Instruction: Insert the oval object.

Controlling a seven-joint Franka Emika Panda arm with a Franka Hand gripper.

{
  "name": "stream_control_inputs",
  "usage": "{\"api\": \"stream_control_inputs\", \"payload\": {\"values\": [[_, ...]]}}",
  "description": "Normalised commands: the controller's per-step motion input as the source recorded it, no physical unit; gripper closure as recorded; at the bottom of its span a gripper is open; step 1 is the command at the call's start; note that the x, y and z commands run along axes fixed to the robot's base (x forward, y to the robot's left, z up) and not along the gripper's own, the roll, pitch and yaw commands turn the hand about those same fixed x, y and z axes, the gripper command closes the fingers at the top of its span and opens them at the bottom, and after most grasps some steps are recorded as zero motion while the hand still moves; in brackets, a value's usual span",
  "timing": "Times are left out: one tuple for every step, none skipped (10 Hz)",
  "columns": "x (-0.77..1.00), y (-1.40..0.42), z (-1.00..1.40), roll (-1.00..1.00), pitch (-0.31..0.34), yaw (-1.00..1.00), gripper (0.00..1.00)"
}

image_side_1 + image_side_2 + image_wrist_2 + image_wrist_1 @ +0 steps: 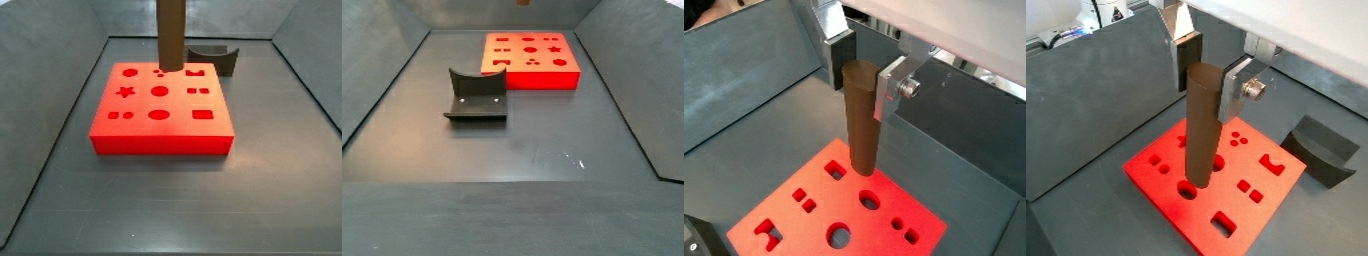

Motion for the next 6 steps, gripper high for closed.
{"api": "stream_control_inputs", "payload": {"values": [[0.00, -0.07, -0.11, 0.48, 0.154, -0.14, 1.00], [0.00, -0.02, 0.08, 0.50, 0.179, -0.17, 1.00], [0.00, -0.09, 0.01, 0.50, 0.187, -0.17, 1.00], [0.00, 0.00, -0.09, 0.13, 0.053, -0.09, 1.00], [0.05, 0.00, 0.00, 0.00, 0.000, 0.00, 1.00], [0.00, 0.00, -0.34, -0.09, -0.106, 0.00, 1.00]]}}
